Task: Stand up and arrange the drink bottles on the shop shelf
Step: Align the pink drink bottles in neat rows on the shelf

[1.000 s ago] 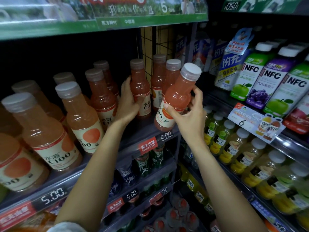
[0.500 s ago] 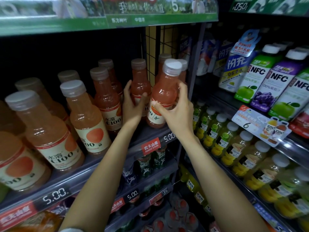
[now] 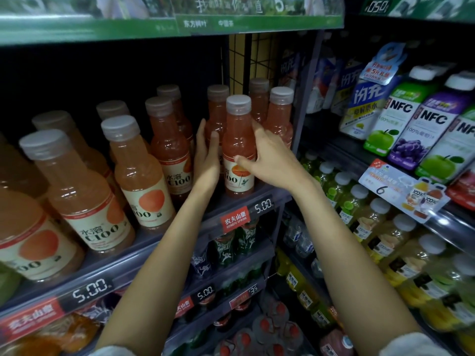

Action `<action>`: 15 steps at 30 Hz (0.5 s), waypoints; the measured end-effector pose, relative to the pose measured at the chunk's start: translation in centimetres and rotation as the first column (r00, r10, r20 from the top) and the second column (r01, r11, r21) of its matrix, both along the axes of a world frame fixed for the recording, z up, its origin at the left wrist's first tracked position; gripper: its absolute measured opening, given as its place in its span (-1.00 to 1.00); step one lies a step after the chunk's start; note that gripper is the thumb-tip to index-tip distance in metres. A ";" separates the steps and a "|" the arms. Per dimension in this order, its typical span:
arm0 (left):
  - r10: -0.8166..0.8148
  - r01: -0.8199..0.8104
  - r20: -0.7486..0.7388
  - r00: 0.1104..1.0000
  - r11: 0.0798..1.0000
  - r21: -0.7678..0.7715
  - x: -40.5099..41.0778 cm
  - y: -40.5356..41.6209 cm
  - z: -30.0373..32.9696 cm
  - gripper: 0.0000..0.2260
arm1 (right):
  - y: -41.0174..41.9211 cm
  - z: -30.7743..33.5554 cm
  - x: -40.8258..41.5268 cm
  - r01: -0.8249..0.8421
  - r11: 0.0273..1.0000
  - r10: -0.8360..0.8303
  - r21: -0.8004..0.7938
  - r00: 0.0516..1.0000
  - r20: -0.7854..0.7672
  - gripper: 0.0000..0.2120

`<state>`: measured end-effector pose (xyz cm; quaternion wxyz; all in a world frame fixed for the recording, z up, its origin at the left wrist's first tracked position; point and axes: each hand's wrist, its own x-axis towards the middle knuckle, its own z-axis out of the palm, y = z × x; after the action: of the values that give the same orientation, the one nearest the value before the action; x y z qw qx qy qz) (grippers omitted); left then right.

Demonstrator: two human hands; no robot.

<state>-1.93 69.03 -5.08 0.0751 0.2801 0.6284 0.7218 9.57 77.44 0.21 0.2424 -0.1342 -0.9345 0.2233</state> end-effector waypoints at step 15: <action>0.143 -0.144 0.030 0.989 0.987 0.064 0.8 1.2 -0.4 -0.59 | -0.2 1.5 -0.5 0.135 0.980 -0.158 -0.146 0.975 -0.158 -0.48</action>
<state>-1.17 70.19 -5.45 0.0216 0.2274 0.6216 0.7493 9.11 77.25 1.68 0.3268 -0.1996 -0.8810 0.2777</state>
